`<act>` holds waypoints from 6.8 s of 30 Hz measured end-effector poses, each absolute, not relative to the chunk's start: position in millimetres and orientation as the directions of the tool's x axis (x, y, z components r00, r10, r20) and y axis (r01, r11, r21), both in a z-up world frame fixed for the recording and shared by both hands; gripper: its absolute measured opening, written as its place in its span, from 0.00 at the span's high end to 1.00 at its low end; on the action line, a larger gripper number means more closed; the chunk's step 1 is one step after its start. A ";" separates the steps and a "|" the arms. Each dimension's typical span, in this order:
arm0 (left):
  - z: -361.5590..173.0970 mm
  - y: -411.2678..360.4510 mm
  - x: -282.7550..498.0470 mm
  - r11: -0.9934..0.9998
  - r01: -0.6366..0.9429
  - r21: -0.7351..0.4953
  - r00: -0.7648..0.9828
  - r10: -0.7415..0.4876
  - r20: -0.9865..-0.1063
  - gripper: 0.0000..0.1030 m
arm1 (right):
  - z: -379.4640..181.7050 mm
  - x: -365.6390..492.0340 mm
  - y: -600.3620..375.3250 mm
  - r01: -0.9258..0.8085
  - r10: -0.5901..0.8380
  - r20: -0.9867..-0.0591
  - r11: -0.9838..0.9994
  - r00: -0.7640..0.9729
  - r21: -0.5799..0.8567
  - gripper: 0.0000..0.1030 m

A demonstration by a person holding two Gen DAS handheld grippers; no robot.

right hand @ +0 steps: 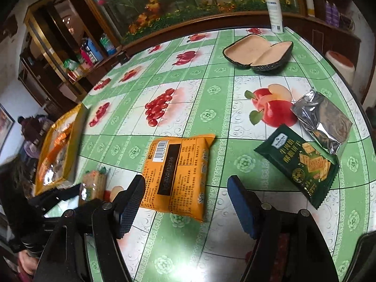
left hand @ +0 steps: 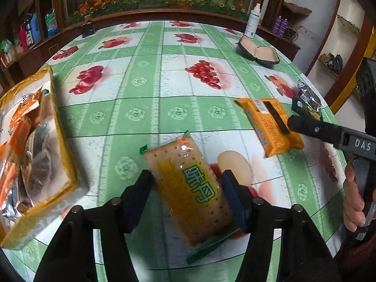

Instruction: Organize snacks

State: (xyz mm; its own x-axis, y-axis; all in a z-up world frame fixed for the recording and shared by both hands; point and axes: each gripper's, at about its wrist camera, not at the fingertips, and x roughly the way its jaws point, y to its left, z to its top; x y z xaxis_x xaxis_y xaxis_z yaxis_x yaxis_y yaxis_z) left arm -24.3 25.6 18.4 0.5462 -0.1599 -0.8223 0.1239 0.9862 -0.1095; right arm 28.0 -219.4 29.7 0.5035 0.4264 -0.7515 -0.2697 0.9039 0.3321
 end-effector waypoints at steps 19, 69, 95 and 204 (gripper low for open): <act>16.8 32.9 -25.0 0.986 0.139 -0.093 0.576 -0.157 -0.803 0.56 | 11.6 34.7 -169.1 -0.242 0.181 -0.815 0.969 0.550 0.052 0.28; 60.9 56.3 -38.9 0.997 0.045 -0.070 0.723 -0.081 -0.686 0.56 | 37.3 18.9 -176.4 -0.338 0.448 -0.696 0.892 0.561 0.302 0.28; 87.5 221.9 -54.3 0.943 -0.295 -0.152 0.752 0.131 -0.646 0.56 | 66.9 -16.9 -26.1 -0.587 0.602 -0.653 0.757 0.459 0.286 0.27; 44.7 44.2 -62.4 0.975 0.160 -0.153 0.653 -0.221 -0.724 0.29 | 45.1 43.3 -180.4 -0.418 0.477 -0.715 0.865 0.512 0.278 0.17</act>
